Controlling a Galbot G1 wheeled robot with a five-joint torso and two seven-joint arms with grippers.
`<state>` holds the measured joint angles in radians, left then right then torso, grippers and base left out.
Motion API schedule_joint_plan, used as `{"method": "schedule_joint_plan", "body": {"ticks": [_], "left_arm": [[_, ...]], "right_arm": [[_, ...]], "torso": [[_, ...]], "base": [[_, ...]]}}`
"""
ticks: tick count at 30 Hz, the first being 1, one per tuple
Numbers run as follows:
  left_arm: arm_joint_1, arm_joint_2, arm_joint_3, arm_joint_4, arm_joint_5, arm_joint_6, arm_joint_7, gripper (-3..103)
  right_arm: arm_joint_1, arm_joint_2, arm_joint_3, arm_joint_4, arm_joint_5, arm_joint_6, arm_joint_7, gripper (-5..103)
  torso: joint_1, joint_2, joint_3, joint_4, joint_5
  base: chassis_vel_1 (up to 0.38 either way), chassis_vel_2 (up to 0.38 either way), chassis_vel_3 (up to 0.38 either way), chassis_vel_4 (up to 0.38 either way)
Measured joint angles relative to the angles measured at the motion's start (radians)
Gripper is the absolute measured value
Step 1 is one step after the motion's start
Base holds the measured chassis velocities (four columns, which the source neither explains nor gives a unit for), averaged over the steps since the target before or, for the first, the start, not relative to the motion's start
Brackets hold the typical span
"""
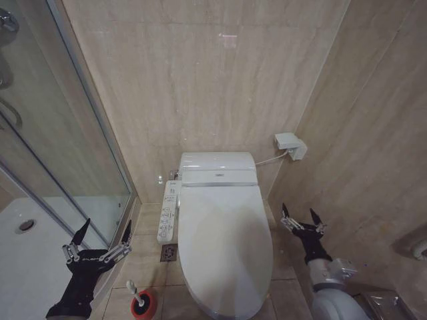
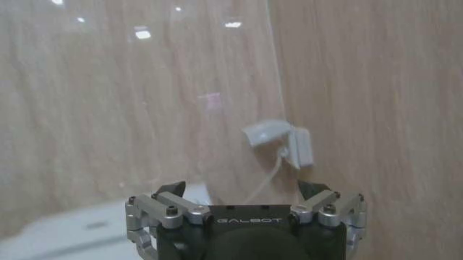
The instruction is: Open the toilet lid, clean the toilet bowl with a toilet brush, close the toilet lid, and flush.
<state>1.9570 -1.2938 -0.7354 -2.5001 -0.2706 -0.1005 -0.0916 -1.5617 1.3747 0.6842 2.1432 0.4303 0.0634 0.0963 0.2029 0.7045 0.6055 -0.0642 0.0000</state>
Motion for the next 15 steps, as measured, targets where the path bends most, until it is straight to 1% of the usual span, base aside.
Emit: {"method": "schedule_joint_plan", "body": {"ticks": [2,4,8,15], "left_arm": [[0.0,0.0,0.0,0.0,0.0,0.0,0.0,100],[0.0,0.0,0.0,0.0,0.0,0.0,0.0,100],[0.0,0.0,0.0,0.0,0.0,0.0,0.0,100],[0.0,0.0,0.0,0.0,0.0,0.0,0.0,100]], "right_arm": [[-0.023,0.002,0.004,0.059,0.005,-0.02,-0.003,100],[-0.033,0.002,0.004,0.08,0.005,-0.026,-0.006,100],[-0.063,0.002,0.003,0.162,-0.005,-0.059,-0.012,100],[-0.089,0.005,0.002,0.233,-0.026,-0.074,-0.011,100]], "torso": [[0.0,0.0,0.0,0.0001,0.0],[0.0,0.0,0.0,0.0,0.0],[0.0,0.0,0.0,0.0001,-0.0001],[0.0,0.0,0.0,0.0001,-0.0001]], "base": [[0.0,0.0,0.0,0.0],[0.0,0.0,0.0,0.0],[0.0,0.0,0.0,0.0],[0.0,0.0,0.0,0.0]]}}
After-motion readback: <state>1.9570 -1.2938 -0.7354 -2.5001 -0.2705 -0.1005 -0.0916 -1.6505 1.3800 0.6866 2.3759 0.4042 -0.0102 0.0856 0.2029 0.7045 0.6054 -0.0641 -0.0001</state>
